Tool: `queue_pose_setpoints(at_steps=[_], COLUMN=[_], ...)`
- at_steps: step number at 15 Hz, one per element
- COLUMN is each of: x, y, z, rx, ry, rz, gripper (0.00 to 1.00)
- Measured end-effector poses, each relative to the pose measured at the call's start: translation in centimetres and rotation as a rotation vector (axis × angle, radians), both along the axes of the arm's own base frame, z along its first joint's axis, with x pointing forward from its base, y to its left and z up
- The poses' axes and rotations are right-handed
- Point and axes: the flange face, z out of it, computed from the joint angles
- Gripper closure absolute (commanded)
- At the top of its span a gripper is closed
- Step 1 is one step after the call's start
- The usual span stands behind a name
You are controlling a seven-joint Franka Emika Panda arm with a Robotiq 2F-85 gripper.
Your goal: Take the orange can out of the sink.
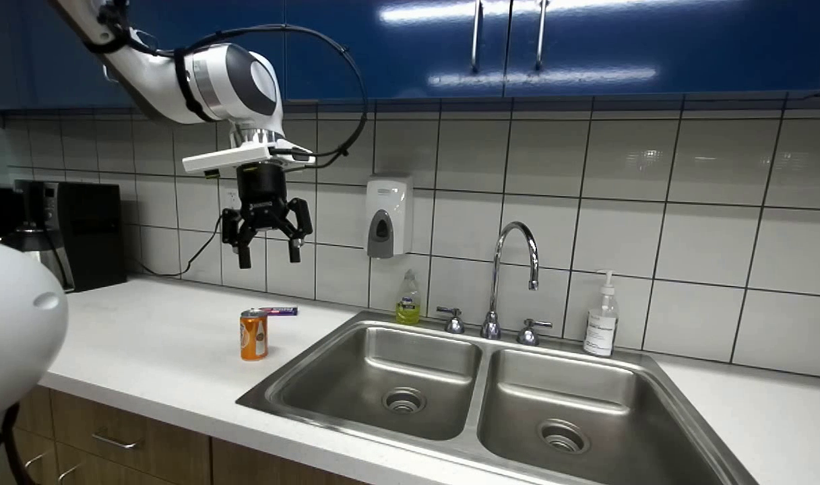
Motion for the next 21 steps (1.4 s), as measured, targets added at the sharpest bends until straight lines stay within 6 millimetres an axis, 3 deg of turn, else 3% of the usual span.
queue_pose_setpoints(at_steps=[9, 21], x=[-4.4, -4.6], y=[-2.6, -2.7], z=[3.0, 3.0], rx=[-0.018, -0.02], ry=[-0.083, -0.084], rz=[-0.184, -0.193], gripper=[0.0, 0.0])
